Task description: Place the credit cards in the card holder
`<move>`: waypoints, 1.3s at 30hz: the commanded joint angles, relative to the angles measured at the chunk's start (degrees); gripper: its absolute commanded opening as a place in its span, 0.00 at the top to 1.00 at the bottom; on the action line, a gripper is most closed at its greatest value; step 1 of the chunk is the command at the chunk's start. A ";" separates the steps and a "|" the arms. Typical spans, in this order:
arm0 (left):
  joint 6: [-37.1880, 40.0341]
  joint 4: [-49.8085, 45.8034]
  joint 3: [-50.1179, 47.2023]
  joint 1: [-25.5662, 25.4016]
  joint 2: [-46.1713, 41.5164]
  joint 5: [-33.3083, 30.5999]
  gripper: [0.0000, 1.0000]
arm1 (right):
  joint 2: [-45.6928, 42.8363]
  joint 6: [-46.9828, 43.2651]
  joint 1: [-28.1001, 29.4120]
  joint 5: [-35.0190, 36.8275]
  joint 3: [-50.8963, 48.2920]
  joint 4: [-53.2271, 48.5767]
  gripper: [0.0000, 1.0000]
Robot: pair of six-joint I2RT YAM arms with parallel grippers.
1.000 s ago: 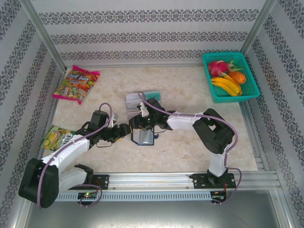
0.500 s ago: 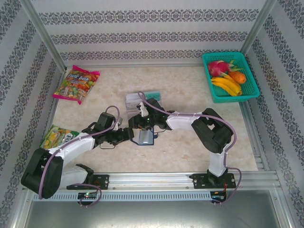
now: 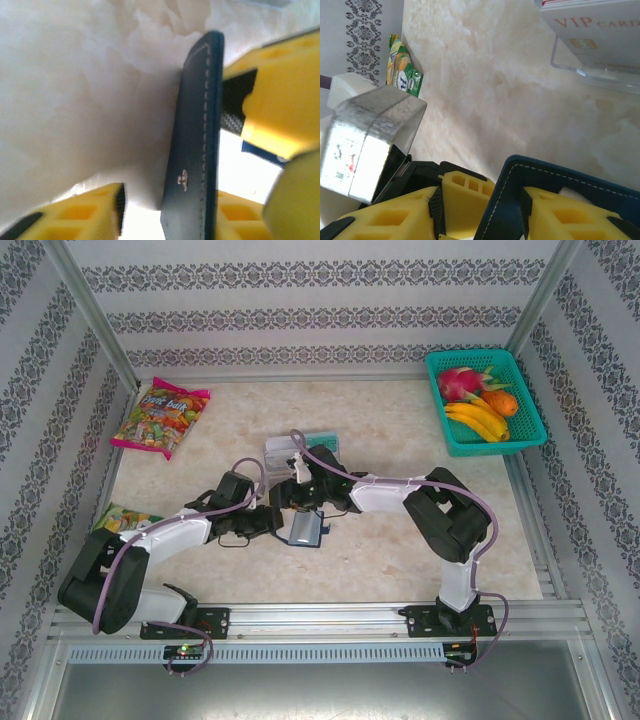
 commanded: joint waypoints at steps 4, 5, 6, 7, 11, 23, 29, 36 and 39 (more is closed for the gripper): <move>0.96 -0.47 1.63 -0.54 -2.54 -4.21 0.92 | -2.39 -0.05 -0.30 -0.80 -1.13 0.42 0.53; 0.94 -0.40 1.63 -0.53 -2.84 -4.37 0.96 | -3.16 -0.20 -0.59 -0.79 -1.47 0.24 0.53; 0.90 -0.29 1.68 -0.50 -3.17 -4.62 0.99 | -4.08 -0.33 -0.87 -0.87 -2.00 0.02 0.53; 0.92 -0.35 1.83 -0.48 -3.43 -4.81 1.00 | -5.04 -0.47 -1.26 -0.94 -2.65 -0.11 0.53; 1.37 -1.83 3.18 -0.52 -4.88 -5.39 1.00 | -9.66 -0.81 -2.76 -0.59 -6.35 -0.63 0.53; 0.50 -1.61 4.10 -0.46 -6.57 -1.95 1.00 | -4.85 0.34 0.10 0.02 -8.93 2.61 0.54; -0.80 0.27 2.18 -0.27 -7.32 -1.04 1.00 | -1.02 0.60 -0.83 0.00 -10.64 5.53 0.54; -1.04 -2.06 -1.15 1.44 -7.03 -4.18 1.00 | 3.24 3.79 -1.24 -0.80 -13.55 12.50 0.54; -0.64 -6.50 -2.22 2.35 -7.64 -8.69 1.00 | 2.90 3.66 -1.92 -0.02 -15.14 12.36 0.54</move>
